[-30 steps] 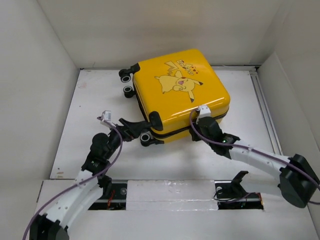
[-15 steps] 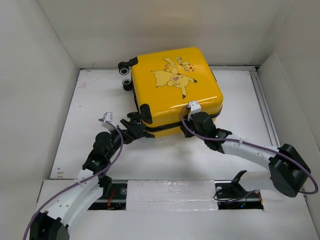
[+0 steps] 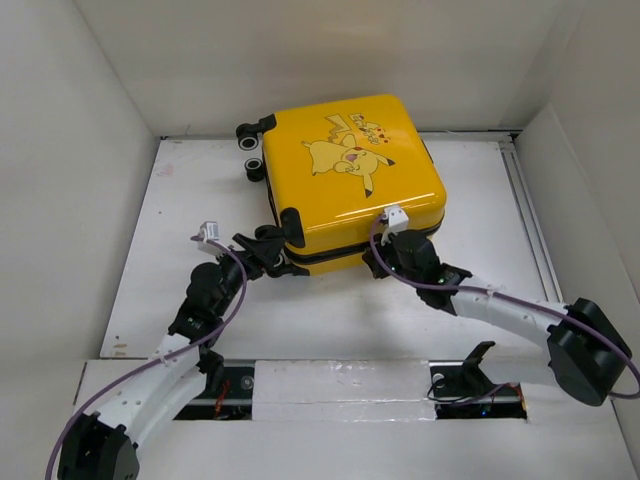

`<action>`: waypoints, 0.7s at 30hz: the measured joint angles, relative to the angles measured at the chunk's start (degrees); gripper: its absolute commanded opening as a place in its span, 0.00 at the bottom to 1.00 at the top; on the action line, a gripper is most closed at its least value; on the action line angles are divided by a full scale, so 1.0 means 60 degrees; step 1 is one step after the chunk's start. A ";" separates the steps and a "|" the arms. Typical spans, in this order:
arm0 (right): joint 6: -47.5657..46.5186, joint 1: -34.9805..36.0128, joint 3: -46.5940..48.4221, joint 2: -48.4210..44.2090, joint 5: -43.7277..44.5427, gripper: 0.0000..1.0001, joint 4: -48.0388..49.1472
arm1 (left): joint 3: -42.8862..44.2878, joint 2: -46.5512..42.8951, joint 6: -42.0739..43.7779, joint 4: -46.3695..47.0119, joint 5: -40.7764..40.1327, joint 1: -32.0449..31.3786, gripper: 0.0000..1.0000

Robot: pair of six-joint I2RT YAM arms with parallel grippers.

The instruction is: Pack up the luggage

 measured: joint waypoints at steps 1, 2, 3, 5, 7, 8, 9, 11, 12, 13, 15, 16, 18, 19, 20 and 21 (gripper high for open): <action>-0.0004 0.0000 -0.0040 -0.0062 -0.0004 0.00 0.0025 | 0.0000 0.0011 0.0029 -0.0044 -0.0047 0.0000 0.57; -0.0004 0.0000 -0.0062 -0.0120 -0.0004 0.00 0.0044 | 0.0000 0.0044 0.0047 -0.0084 -0.0084 0.0000 0.55; -0.0004 -0.0004 -0.0087 -0.0175 0.0000 0.00 0.0062 | 0.0000 0.0084 0.0066 -0.0109 -0.0095 0.0000 0.53; -0.0004 -0.0007 -0.0164 -0.0244 -0.0004 0.00 0.0091 | 0.0000 0.0160 0.0087 -0.0131 -0.0091 0.0000 0.45; 0.0000 -0.0051 -0.0178 -0.0277 -0.0062 0.00 0.0091 | 0.0000 0.0211 0.0098 -0.0113 -0.0051 -0.0004 0.24; 0.0000 -0.0084 -0.0189 -0.0288 -0.0124 0.00 0.0098 | 0.0000 0.0229 0.0127 -0.0069 -0.0025 -0.0004 0.13; 0.0000 -0.0117 -0.0197 -0.0295 -0.0160 0.00 0.0102 | 0.0000 0.0237 0.0193 -0.0051 -0.0036 -0.0007 0.00; 0.0000 -0.0142 -0.0211 -0.0321 -0.0215 0.00 0.0102 | 0.0000 0.0259 0.0171 -0.0069 -0.0044 -0.0004 0.00; 0.0004 -0.0160 -0.0226 -0.0339 -0.0226 0.00 0.0098 | 0.0000 0.0262 0.0171 -0.0073 -0.0069 -0.0004 0.00; 0.0004 -0.0200 -0.0262 -0.0372 -0.0229 0.00 0.0098 | 0.0004 0.0262 0.0186 -0.0084 -0.0109 -0.0004 0.00; 0.0036 -0.0273 -0.0364 -0.0521 -0.0215 0.00 0.0087 | 0.0011 0.0237 0.0259 -0.0138 -0.0215 -0.0026 0.00; 0.0076 -0.0339 -0.0459 -0.0656 -0.0208 0.00 0.0055 | 0.0015 0.0204 0.0310 -0.0168 -0.0284 -0.0047 0.00; 0.0160 -0.0514 -0.0699 -0.0980 -0.0233 0.00 0.0022 | 0.0015 0.0084 0.0386 -0.0299 -0.0335 -0.0106 0.00; 0.0266 -0.0608 -0.0841 -0.1242 -0.0277 0.00 0.0007 | 0.0022 0.0029 0.0412 -0.0368 -0.0335 -0.0153 0.00; 0.0368 -0.0707 -0.0965 -0.1570 -0.0299 0.00 -0.0029 | 0.0036 -0.0015 0.0441 -0.0433 -0.0331 -0.0200 0.00; 0.0474 -0.0827 -0.1078 -0.1909 -0.0317 0.00 -0.0062 | 0.0066 -0.0047 0.0470 -0.0514 -0.0321 -0.0233 0.00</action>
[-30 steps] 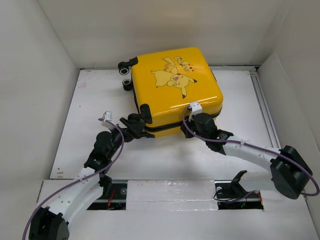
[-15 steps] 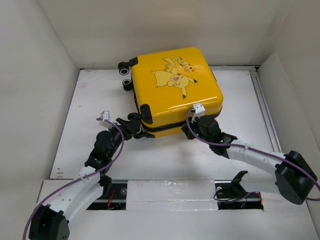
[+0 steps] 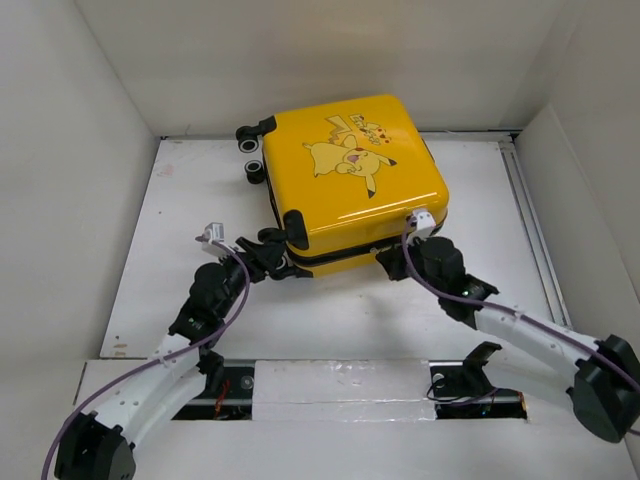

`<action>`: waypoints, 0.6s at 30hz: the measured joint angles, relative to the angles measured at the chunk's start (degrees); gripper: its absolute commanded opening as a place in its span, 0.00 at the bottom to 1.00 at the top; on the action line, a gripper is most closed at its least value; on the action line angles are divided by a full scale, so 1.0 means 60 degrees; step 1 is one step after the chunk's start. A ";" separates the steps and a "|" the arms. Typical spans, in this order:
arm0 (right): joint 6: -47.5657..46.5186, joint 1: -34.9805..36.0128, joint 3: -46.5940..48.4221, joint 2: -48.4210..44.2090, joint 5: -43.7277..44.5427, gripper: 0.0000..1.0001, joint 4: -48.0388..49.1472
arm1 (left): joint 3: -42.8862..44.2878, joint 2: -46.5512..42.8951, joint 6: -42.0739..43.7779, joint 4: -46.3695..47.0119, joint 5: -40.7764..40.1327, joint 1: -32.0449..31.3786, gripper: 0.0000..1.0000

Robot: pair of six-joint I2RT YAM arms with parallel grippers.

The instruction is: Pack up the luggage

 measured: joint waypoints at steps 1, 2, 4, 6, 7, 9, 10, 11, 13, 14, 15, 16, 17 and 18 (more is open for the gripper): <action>0.0120 -0.0135 -0.0098 -0.0357 -0.0015 0.00 -0.0109 | 0.0033 -0.0007 0.0029 -0.0062 0.0007 -0.0029 0.00; 0.0222 -0.0295 -0.0237 -0.0754 -0.0058 0.00 -0.0204 | 0.0073 -0.0007 0.0066 -0.0117 0.0007 -0.0044 0.00; 0.0291 -0.0729 -0.0401 -0.1417 0.0262 0.00 -0.0532 | 0.0135 -0.0022 0.0157 -0.0219 -0.0135 -0.0036 0.00; 0.0353 -0.1300 -0.0514 -0.1931 0.0514 0.00 -0.0860 | 0.0182 -0.0026 0.0208 -0.0251 -0.0215 -0.0036 0.00; 0.0353 -0.1475 -0.0546 -0.2073 0.0532 0.00 -0.0954 | 0.0193 -0.0022 0.0229 -0.0255 -0.0211 -0.0036 0.00; 0.0346 -0.1672 -0.0579 -0.2146 0.0463 0.00 -0.1020 | 0.0197 0.0029 0.0259 -0.0251 -0.0171 -0.0036 0.00; 0.0324 -0.1690 -0.0579 -0.2084 0.0339 0.00 -0.0987 | 0.0197 0.0106 0.0266 -0.0211 -0.0120 -0.0033 0.00; 0.0302 -0.1690 -0.0579 -0.1963 0.0240 0.00 -0.0911 | 0.0197 0.0204 0.0277 -0.0131 -0.0073 -0.0018 0.00; 0.0266 -0.1610 -0.0579 -0.1636 0.0015 0.00 -0.0645 | 0.0197 0.0379 0.0277 0.0022 0.0011 0.0011 0.00; 0.0259 -0.1417 -0.0579 -0.1428 -0.0036 0.00 -0.0474 | 0.0197 0.0463 0.0277 0.0095 0.0091 0.0036 0.00; 0.0229 -0.1147 -0.0579 -0.1184 -0.0033 0.00 -0.0277 | 0.0197 0.0528 0.0277 0.0160 0.0175 0.0058 0.00; 0.0197 -0.0787 -0.0568 -0.0936 -0.0033 0.00 -0.0055 | 0.0197 0.0583 0.0277 0.0211 0.0226 0.0058 0.00; 0.0157 -0.0321 -0.0495 -0.0663 0.0029 0.00 0.0138 | 0.0197 0.0648 0.0280 0.0244 0.0240 -0.0011 0.00; 0.0149 0.0142 -0.0364 -0.0357 0.0058 0.00 0.0273 | 0.0197 0.0699 0.0295 0.0288 0.0204 -0.0076 0.00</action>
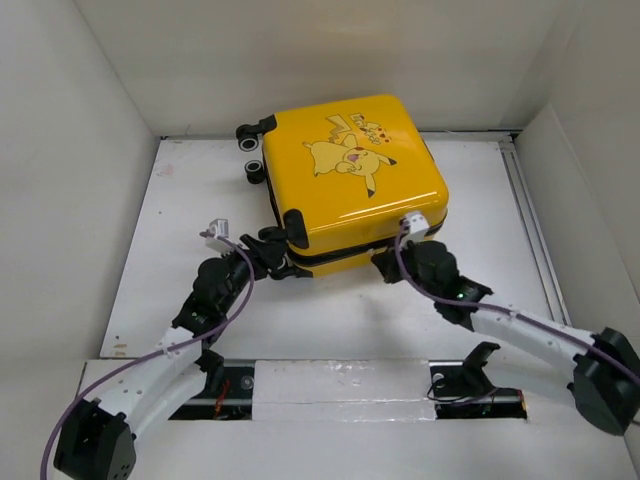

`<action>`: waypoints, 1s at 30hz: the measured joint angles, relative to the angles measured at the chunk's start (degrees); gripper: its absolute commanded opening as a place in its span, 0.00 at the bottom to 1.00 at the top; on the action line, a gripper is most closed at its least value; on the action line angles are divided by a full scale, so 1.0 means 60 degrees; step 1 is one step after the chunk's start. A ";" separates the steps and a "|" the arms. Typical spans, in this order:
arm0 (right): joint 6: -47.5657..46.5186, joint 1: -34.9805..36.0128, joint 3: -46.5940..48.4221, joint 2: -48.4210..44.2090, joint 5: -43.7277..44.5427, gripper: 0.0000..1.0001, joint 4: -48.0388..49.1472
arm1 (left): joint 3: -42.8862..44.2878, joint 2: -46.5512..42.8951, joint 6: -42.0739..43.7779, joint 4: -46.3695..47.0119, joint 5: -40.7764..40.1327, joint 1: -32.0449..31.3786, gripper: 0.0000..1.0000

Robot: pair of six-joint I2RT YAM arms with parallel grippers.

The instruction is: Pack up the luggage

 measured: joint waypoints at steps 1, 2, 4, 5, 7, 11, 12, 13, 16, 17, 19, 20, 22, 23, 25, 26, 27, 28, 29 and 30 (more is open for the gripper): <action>-0.0040 0.0616 0.0284 0.0430 0.0029 0.00 0.0189 | 0.0000 0.0095 0.0022 0.0055 -0.0047 -0.0087 0.00; -0.0098 0.1126 0.0590 0.0834 0.0091 0.00 0.0255 | 0.0000 0.0182 0.0055 0.0102 -0.0073 -0.0157 0.00; -0.0444 0.1967 0.1300 0.1665 0.0933 0.00 0.0113 | 0.0051 0.0331 0.0120 0.0211 -0.0280 -0.0168 0.00; -0.0612 0.2215 0.1610 0.2065 0.1366 0.00 0.0044 | 0.0124 0.0390 0.0135 0.0229 -0.0404 -0.0120 0.00; -0.0889 0.2605 0.2171 0.2798 0.1971 0.00 -0.0073 | 0.0280 0.0517 0.0186 0.0211 -0.0681 -0.0004 0.00; -0.1224 0.2867 0.2707 0.3996 0.2506 0.00 0.0539 | 0.0576 0.0659 0.0222 0.0149 -0.1122 0.0248 0.00; -0.1220 0.2878 0.2732 0.4229 0.2492 0.00 0.0729 | 0.0648 0.0688 0.0219 0.0102 -0.1126 0.0262 0.00; -0.1031 0.2903 0.2765 0.4473 0.1668 0.00 0.1144 | 0.0699 0.0714 0.0124 0.0095 -0.0925 0.0259 0.00; -0.0922 0.3963 0.2860 0.4929 0.0725 0.00 0.1504 | 0.0845 0.0765 -0.0036 0.0018 -0.0069 0.0022 0.00; -0.0896 0.4357 0.2790 0.4743 0.0608 0.00 0.1494 | 0.0860 0.0743 -0.0058 -0.0036 0.0120 -0.0091 0.00; -0.0834 0.4688 0.2605 0.3945 0.0550 0.00 0.1249 | 0.0892 0.0619 -0.0058 -0.0270 0.0299 -0.0280 0.00; -0.0812 0.4586 0.2452 0.3362 0.0586 0.00 0.1115 | 0.0892 0.0525 -0.0062 -0.0386 0.0295 -0.0328 0.00; -0.0758 0.3942 0.2036 0.1989 0.0710 0.00 0.0933 | 0.0892 0.0364 -0.0062 -0.0521 0.0299 -0.0372 0.00; -0.0729 0.3457 0.1800 0.1333 0.0732 0.00 0.0885 | 0.0892 0.0339 -0.0073 -0.0528 0.0306 -0.0375 0.00; -0.0681 0.2645 0.1421 0.0382 0.0816 0.00 0.0809 | 0.0892 0.0339 -0.0109 -0.0532 0.0306 -0.0372 0.00; -0.0645 0.2361 0.1282 0.0087 0.0892 0.00 0.0681 | 0.0892 0.0350 -0.0135 -0.0532 0.0306 -0.0375 0.00; -0.0616 0.2244 0.1213 -0.0084 0.1009 0.00 0.0452 | 0.0892 0.0368 -0.0138 -0.0532 0.0306 -0.0372 0.00; -0.0597 0.2240 0.1147 -0.0135 0.1118 0.00 0.0284 | 0.0892 0.0386 -0.0142 -0.0528 0.0306 -0.0372 0.00; -0.0572 0.2233 0.1089 -0.0106 0.1173 0.02 0.0109 | 0.0892 0.0393 -0.0146 -0.0528 0.0306 -0.0372 0.00; -0.0543 0.2167 0.1016 -0.0029 0.1195 0.09 -0.0044 | 0.0892 0.0393 -0.0149 -0.0525 0.0306 -0.0372 0.00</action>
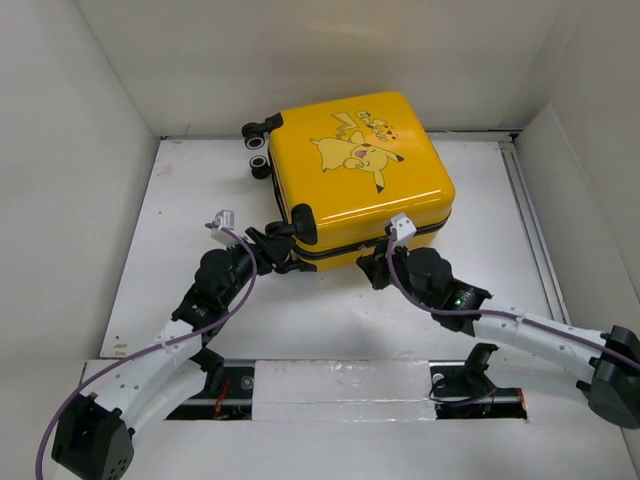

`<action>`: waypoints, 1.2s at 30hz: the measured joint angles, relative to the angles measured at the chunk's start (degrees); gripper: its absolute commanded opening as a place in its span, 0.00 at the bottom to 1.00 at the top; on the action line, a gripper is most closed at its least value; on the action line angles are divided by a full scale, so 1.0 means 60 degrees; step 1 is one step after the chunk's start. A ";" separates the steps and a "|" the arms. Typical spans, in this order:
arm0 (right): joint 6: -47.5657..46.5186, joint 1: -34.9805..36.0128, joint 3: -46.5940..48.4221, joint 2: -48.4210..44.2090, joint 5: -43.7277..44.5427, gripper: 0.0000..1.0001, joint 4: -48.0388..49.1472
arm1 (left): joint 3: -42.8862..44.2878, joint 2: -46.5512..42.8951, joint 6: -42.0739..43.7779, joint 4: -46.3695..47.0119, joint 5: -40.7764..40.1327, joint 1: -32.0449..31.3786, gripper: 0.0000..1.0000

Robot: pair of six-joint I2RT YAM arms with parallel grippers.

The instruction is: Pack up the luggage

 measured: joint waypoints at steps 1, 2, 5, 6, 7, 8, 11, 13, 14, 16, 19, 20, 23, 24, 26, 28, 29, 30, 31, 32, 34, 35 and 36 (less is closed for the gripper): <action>0.0033 -0.0091 -0.0073 0.0102 -0.0047 0.27 -0.0138 | 0.0000 0.0000 0.0000 0.0000 0.0000 0.0000 0.00; 0.0029 -0.0208 -0.0131 0.0248 -0.0084 0.35 -0.0255 | 0.0000 0.0000 -0.0004 0.0000 0.0000 0.0000 0.00; -0.0135 -0.0688 -0.0168 0.0929 -0.0284 0.52 -0.0546 | 0.0000 0.0000 -0.0011 0.0000 0.0018 0.0000 0.00; -0.0270 -0.0776 -0.0168 0.1126 -0.0291 0.55 -0.0586 | 0.0000 0.0000 -0.0011 0.0000 0.0022 0.0000 0.00; -0.0313 -0.0882 -0.0168 0.1330 -0.0291 0.55 -0.0597 | 0.0000 0.0000 -0.0015 0.0000 0.0022 0.0000 0.00; -0.0433 -0.1027 -0.0168 0.1468 -0.0328 0.56 -0.0586 | 0.0000 0.0000 -0.0015 0.0000 0.0029 0.0000 0.00; -0.0699 -0.1545 -0.0168 0.1756 -0.0805 0.58 -0.0248 | 0.0000 0.0000 -0.0015 0.0000 0.0033 0.0000 0.00; -0.0892 -0.1887 -0.0171 0.2018 -0.1195 0.58 0.0364 | 0.0000 0.0000 -0.0015 0.0004 0.0051 0.0000 0.00; -0.0965 -0.2004 -0.0178 0.2164 -0.1384 0.58 0.0725 | 0.0000 0.0000 -0.0025 0.0007 0.0055 0.0000 0.00; -0.1060 -0.2065 -0.0204 0.2408 -0.1647 0.58 0.1311 | 0.0000 0.0007 -0.0055 0.0011 0.0073 0.0004 0.00; -0.1115 -0.2033 -0.0423 0.2747 -0.2018 0.58 0.2138 | 0.0000 0.0055 -0.0062 0.0033 0.0084 0.0011 0.00; -0.1118 -0.1982 -0.0488 0.2881 -0.2160 0.53 0.2444 | 0.0000 0.0055 -0.0062 0.0040 0.0091 0.0018 0.00; -0.1067 -0.1912 -0.0659 0.3238 -0.2575 0.39 0.3388 | 0.0000 0.0073 -0.0062 0.0066 0.0102 0.0022 0.00; -0.1064 -0.1858 -0.0798 0.3257 -0.2594 0.39 0.3789 | 0.0000 0.0087 -0.0062 0.0084 0.0102 0.0022 0.00; -0.0987 -0.1781 -0.1082 0.3253 -0.2579 0.33 0.4521 | 0.0000 0.0109 -0.0062 0.0113 0.0102 0.0022 0.00; -0.0929 -0.1727 -0.1249 0.3220 -0.2495 0.33 0.4987 | 0.0000 0.0109 -0.0062 0.0117 0.0113 0.0025 0.00; -0.0900 -0.1727 -0.1286 0.3169 -0.2430 0.35 0.5082 | 0.0000 0.0109 -0.0062 0.0124 0.0117 0.0025 0.00; -0.0863 -0.1708 -0.1286 0.3111 -0.2368 0.42 0.5122 | 0.0000 0.0109 -0.0062 0.0120 0.0124 0.0025 0.00; -0.0809 -0.1672 -0.1286 0.3045 -0.2288 0.46 0.5158 | 0.0000 0.0109 -0.0062 0.0124 0.0135 0.0029 0.00; -0.0729 -0.1639 -0.1286 0.2991 -0.2237 0.47 0.5144 | 0.0000 0.0109 -0.0062 0.0142 0.0142 0.0029 0.00; -0.0648 -0.1581 -0.1286 0.2943 -0.2149 0.44 0.5136 | 0.0000 0.0113 -0.0062 0.0157 0.0146 0.0036 0.00; -0.0605 -0.1581 -0.1286 0.2943 -0.2113 0.42 0.5136 | 0.0000 0.0113 -0.0062 0.0157 0.0164 0.0044 0.00; -0.0557 -0.1581 -0.1286 0.2943 -0.2062 0.40 0.5136 | 0.0000 0.0117 -0.0062 0.0160 0.0178 0.0047 0.00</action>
